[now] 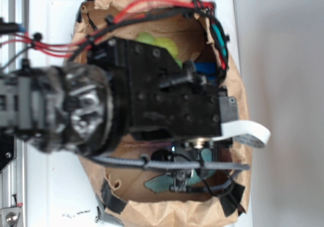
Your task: Grab the blue cloth.
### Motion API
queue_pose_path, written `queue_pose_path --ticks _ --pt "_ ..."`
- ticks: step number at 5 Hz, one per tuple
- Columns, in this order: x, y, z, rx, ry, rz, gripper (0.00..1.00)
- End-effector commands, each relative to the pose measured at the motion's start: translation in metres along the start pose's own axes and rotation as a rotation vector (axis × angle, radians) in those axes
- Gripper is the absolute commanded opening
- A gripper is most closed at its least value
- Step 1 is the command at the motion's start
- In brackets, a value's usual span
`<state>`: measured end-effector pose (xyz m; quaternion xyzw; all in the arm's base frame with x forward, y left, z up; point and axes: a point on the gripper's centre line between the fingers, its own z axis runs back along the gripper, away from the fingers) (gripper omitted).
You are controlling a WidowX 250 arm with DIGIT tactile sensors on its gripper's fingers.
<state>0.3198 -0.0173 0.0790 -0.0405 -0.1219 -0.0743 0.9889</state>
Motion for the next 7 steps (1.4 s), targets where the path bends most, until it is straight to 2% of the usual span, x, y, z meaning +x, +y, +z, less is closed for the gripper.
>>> queue_pose_path --ticks 1,2,4,5,7 --pt "0.023 -0.020 0.014 -0.096 -0.091 -0.016 1.00" --pt "0.025 -0.023 -0.003 -0.024 -0.118 -0.026 1.00" --pt "0.016 -0.031 -0.030 0.014 -0.111 -0.029 1.00" --pt "0.020 -0.025 -0.029 0.010 -0.117 -0.007 0.00" --pt "0.013 -0.015 -0.002 -0.012 -0.131 0.007 0.00"
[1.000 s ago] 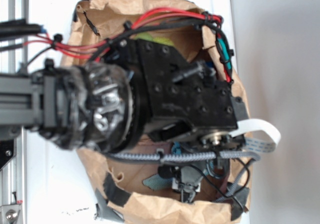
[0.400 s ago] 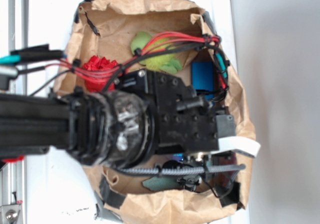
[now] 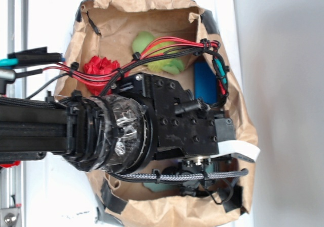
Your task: Grab the blue cloth.
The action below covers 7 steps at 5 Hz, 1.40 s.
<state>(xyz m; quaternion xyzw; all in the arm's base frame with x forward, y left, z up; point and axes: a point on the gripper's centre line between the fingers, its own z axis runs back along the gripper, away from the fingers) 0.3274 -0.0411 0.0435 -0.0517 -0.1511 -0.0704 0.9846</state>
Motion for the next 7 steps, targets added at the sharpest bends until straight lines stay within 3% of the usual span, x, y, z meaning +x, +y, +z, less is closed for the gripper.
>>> queue_pose_path --ticks 1,3,4,6,7 --pt "0.014 0.021 0.067 0.004 -0.093 0.023 0.00" --pt "0.033 0.062 0.147 0.020 -0.109 0.168 0.00" --pt "0.037 0.069 0.170 0.099 -0.076 0.185 0.00" --pt "0.014 0.042 0.182 0.229 -0.042 0.096 0.00" --pt "0.000 0.036 0.184 0.232 0.002 0.054 0.00"
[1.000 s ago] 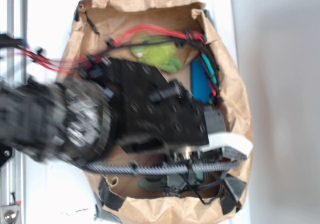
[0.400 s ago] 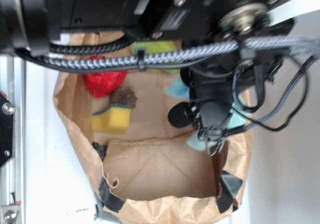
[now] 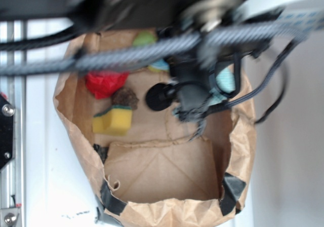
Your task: Grab the blue cloth.
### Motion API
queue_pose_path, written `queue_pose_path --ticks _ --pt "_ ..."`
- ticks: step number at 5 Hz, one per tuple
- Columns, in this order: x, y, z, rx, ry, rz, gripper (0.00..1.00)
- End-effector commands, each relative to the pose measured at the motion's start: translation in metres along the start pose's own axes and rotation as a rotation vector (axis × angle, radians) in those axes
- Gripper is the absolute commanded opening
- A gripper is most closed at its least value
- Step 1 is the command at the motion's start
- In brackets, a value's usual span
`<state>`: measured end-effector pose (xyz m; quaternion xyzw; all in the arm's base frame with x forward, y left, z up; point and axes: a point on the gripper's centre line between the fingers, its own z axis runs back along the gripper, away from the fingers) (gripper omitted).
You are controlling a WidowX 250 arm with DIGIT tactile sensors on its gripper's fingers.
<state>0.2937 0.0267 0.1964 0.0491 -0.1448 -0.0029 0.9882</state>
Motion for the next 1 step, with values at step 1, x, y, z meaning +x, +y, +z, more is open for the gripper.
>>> queue_pose_path --ticks 1 --pt "-0.0103 -0.0099 0.0211 0.010 -0.017 -0.045 0.00"
